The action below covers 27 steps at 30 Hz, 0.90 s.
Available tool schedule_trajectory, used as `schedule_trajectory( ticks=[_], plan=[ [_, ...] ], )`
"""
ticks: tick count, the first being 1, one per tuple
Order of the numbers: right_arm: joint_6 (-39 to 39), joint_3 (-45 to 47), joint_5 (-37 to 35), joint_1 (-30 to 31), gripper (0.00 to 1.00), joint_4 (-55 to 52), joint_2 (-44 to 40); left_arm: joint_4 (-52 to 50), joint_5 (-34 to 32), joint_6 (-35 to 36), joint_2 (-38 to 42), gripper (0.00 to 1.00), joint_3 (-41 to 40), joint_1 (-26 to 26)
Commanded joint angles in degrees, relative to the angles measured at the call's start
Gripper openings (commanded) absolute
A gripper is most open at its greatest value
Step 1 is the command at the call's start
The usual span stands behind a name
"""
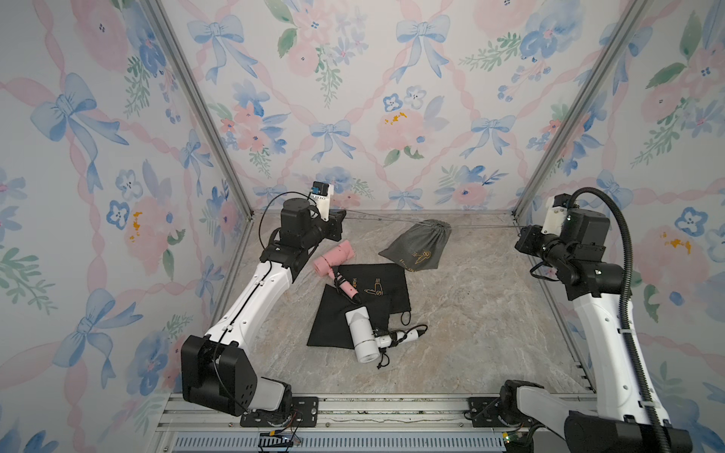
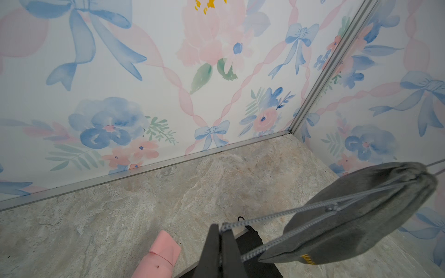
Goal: Pack away hair dryers
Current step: Pull the drawstrings on both sides of the drawstring bag, then place the drawstring bag at the center of the board.
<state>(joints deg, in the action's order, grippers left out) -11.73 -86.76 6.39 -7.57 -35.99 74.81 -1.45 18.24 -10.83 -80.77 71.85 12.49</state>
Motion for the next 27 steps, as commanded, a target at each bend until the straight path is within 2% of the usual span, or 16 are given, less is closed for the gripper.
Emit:
schedule_trajectory(
  ticks=[1,5,14,19,27],
  plan=[
    [-2.2,-2.97,-8.93,-6.7,0.0,3.2,3.21,-0.7,-8.32,-1.36,-1.75,0.0,2.34,-7.66],
    [-3.07,-6.22,-7.14,-6.49,0.0,4.44,6.65,-0.59,-6.66,-2.32,-5.6,0.0,6.29,-7.38],
    [-3.49,-13.95,-4.67,-5.37,0.0,9.74,16.45,-0.59,-5.81,-2.88,-20.01,0.0,22.51,0.4],
    [-4.17,-20.65,-1.9,-5.51,0.0,14.6,24.97,-0.61,-4.02,-2.89,-30.99,0.0,36.56,4.06],
    [-7.8,-35.82,4.18,-5.85,0.0,19.89,39.58,-0.61,2.67,-9.44,-49.37,0.0,61.35,4.51]
  ],
)
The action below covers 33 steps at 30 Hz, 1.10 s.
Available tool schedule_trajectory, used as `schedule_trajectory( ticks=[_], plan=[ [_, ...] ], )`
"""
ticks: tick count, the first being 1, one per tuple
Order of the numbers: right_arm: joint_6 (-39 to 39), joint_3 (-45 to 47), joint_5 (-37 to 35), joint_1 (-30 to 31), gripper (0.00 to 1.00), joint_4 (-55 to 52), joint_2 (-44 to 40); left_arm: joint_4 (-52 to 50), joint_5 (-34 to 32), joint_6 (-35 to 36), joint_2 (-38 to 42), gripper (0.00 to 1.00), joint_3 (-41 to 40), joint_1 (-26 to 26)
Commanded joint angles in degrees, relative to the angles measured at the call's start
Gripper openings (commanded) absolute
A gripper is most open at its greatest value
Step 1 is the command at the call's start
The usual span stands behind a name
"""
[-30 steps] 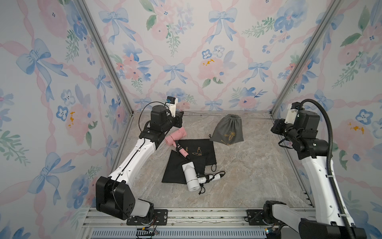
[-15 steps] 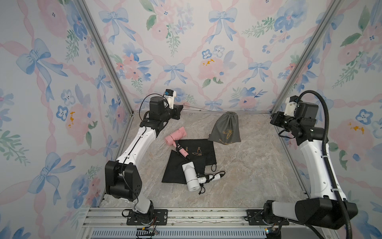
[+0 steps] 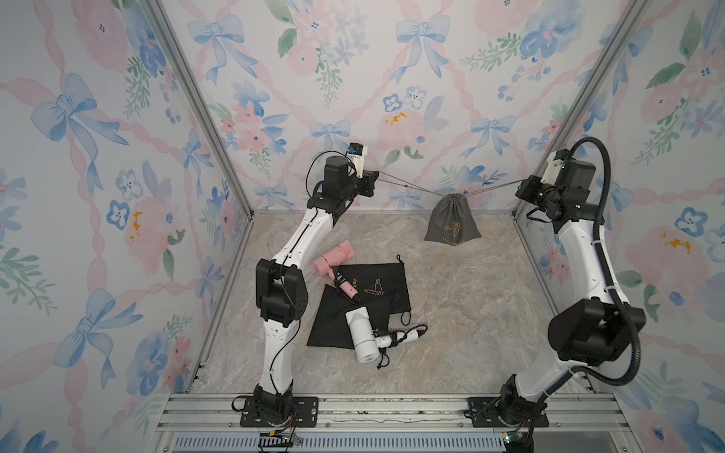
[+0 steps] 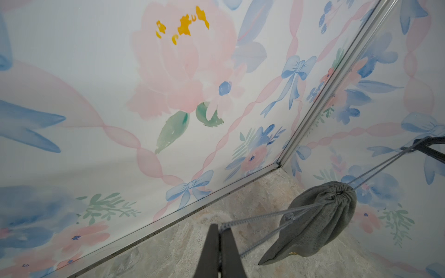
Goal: Pack away hair dryers
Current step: Place the drawstring bag at the center of the board.
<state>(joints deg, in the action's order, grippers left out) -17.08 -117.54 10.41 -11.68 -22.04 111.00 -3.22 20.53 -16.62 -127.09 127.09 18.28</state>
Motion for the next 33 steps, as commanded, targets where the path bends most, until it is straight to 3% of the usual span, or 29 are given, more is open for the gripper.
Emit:
schedule_trajectory(
  ticks=[1,5,10,24,28,33],
  plan=[
    [-2.77,-7.28,1.08,-1.85,0.0,5.9,5.29,1.19,1.17,-4.46,-5.13,0.0,8.6,-1.14],
    [-3.5,-12.62,3.75,-1.65,0.0,6.95,10.59,1.2,2.66,-4.17,-9.58,0.0,12.02,0.11],
    [-3.3,-10.34,7.56,-0.61,0.0,9.39,11.88,1.2,3.71,-3.48,-8.97,0.0,6.89,0.78],
    [-4.78,34.19,7.62,0.1,0.0,24.26,-10.82,1.49,-0.7,1.77,8.21,0.0,-22.21,5.49],
    [-5.74,39.95,8.06,0.51,0.0,24.27,-12.8,2.65,-1.67,1.18,11.86,0.0,-29.63,6.15],
    [-6.75,39.69,8.55,0.92,0.0,22.07,-12.85,2.63,-3.3,0.26,14.01,0.0,-32.95,5.84]
  ],
)
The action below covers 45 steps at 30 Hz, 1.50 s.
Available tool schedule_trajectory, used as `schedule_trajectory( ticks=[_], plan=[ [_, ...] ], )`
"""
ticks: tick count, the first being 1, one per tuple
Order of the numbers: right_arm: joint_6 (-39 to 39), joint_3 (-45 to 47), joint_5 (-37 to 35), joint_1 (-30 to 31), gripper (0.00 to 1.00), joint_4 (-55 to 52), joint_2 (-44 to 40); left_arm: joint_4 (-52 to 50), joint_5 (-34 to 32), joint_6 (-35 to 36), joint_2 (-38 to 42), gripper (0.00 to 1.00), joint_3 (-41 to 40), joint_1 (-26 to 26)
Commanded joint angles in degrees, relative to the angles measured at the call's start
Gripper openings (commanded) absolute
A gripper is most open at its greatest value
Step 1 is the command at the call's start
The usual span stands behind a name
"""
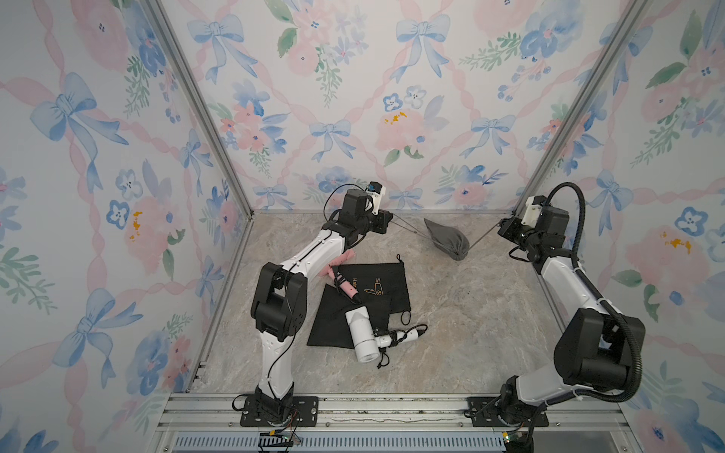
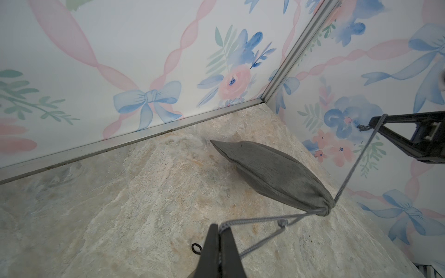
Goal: Pack away hair dryers
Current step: Place the drawstring bag at the center of the board, then place the drawstrings on both sides at the center of the board.
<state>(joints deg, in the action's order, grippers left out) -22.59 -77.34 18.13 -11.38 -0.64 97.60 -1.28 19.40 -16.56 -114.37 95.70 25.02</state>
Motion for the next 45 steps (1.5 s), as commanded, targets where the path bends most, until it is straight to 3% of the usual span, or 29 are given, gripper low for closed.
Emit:
schedule_trajectory(
  ticks=[1,7,17,27,29,30,31,33,34,35,37,45],
  plan=[
    [-1.15,-1.53,0.78,0.73,0.0,-0.54,0.71,0.71,-2.09,-0.07,1.45,0.0,-1.7,-1.02],
    [1.67,-5.63,1.04,2.58,0.0,-8.15,2.48,0.67,-0.42,-1.64,0.78,0.0,-2.9,-0.4],
    [4.16,-2.3,0.1,3.13,0.0,-15.61,2.55,0.67,-0.41,-2.02,-0.49,0.0,-5.64,3.64],
    [7.2,-2.65,-5.49,5.67,0.02,-24.47,4.9,0.63,0.72,-1.13,-4.95,0.01,-3.71,8.04],
    [7.08,-3.46,-6.47,5.82,0.24,-26.13,4.93,0.6,0.16,-0.85,-5.58,0.16,-2.94,8.73],
    [6.9,-3.81,-6.96,5.78,0.38,-26.7,4.56,0.52,-0.35,-0.81,-5.5,0.29,-2.74,8.81],
    [6.64,-4.09,-7.85,5.96,0.55,-27.49,3.76,0.5,-1.16,-0.61,-5.19,0.51,-2.55,8.76],
    [6.63,-4.13,-11.57,6.94,0.72,-28.18,1.0,0.27,-3.35,0.21,-3.57,0.73,-2.67,8.29],
    [6.66,-3.72,-13.36,7.63,0.79,-27.92,-1.05,0.18,-4.3,0.84,-2.34,0.91,-2.9,7.71],
    [6.77,-3.08,-14.43,8.32,0.88,-27.3,-3.2,0.06,-5.35,1.02,-0.91,0.98,-3.37,6.92],
    [6.69,-1.4,-15.34,9.47,1.0,-25.1,-7.81,0.03,-5.07,0.7,1.88,0.98,-4.48,4.76],
    [11.18,8.34,-14.15,21.26,0.97,-14.32,-20.53,-1.86,-8.43,-3.57,16.83,0.98,-17.11,-4.82]
  ],
)
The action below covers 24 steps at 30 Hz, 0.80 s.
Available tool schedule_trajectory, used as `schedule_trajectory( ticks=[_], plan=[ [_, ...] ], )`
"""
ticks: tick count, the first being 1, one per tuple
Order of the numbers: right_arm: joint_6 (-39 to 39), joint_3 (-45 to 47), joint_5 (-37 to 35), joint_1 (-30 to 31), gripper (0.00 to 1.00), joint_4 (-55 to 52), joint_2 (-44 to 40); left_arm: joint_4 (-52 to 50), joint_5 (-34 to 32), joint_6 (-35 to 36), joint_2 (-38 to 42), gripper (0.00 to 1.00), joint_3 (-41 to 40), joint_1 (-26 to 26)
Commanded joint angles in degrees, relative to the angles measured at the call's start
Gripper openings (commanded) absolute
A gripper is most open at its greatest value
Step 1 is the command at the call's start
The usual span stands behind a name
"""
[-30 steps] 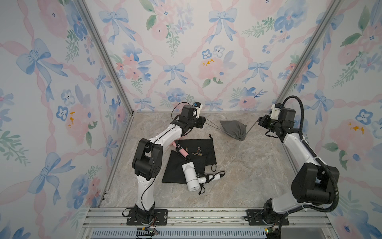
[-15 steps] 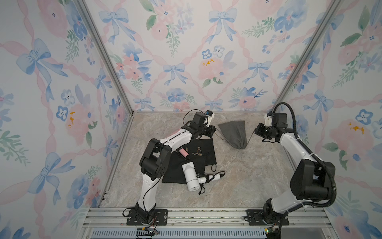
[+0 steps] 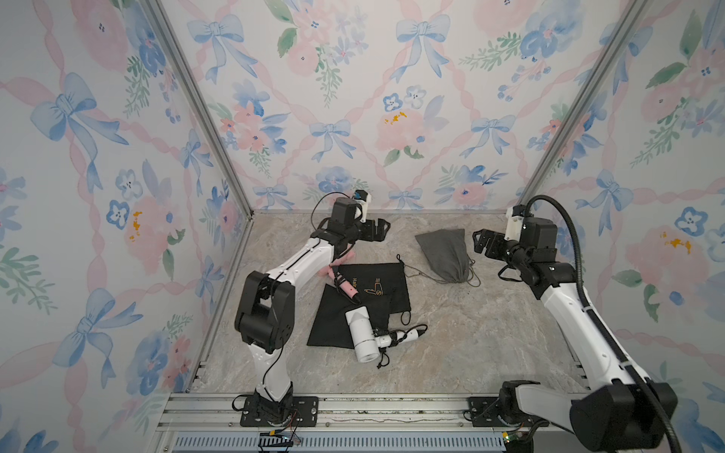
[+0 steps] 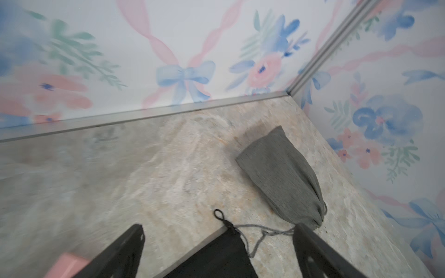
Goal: Pack away hair dryers
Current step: Place the drawstrings on both sides at the center of the board, then pick up the hair dryer from the center of the board.
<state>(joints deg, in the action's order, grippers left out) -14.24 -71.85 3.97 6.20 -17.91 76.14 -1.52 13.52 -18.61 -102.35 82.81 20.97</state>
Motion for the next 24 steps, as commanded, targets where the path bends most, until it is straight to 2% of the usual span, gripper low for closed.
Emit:
schedule_trajectory(
  ticks=[1,6,13,16,24],
  plan=[
    [3.54,3.47,0.33,5.93,0.97,2.81,0.53,-2.71,-3.49,-1.58,7.02,0.98,-6.2,-1.24],
    [9.23,6.35,2.4,18.91,1.0,0.78,-0.28,-4.01,-5.33,-6.19,18.34,0.97,-20.62,-3.65],
    [17.33,8.1,2.78,35.02,0.94,-10.33,0.93,-4.54,-4.38,-12.95,32.85,0.95,-38.46,-4.28],
    [19.24,9.78,3.85,38.51,0.91,-12.02,2.61,-4.44,-4.2,-15.8,35.65,0.95,-42.77,-4.31],
    [22.0,9.89,5.76,42.76,0.87,-12.61,8.36,-4.4,-2.5,-20.19,41.6,0.93,-51.12,-4.01]
  ],
)
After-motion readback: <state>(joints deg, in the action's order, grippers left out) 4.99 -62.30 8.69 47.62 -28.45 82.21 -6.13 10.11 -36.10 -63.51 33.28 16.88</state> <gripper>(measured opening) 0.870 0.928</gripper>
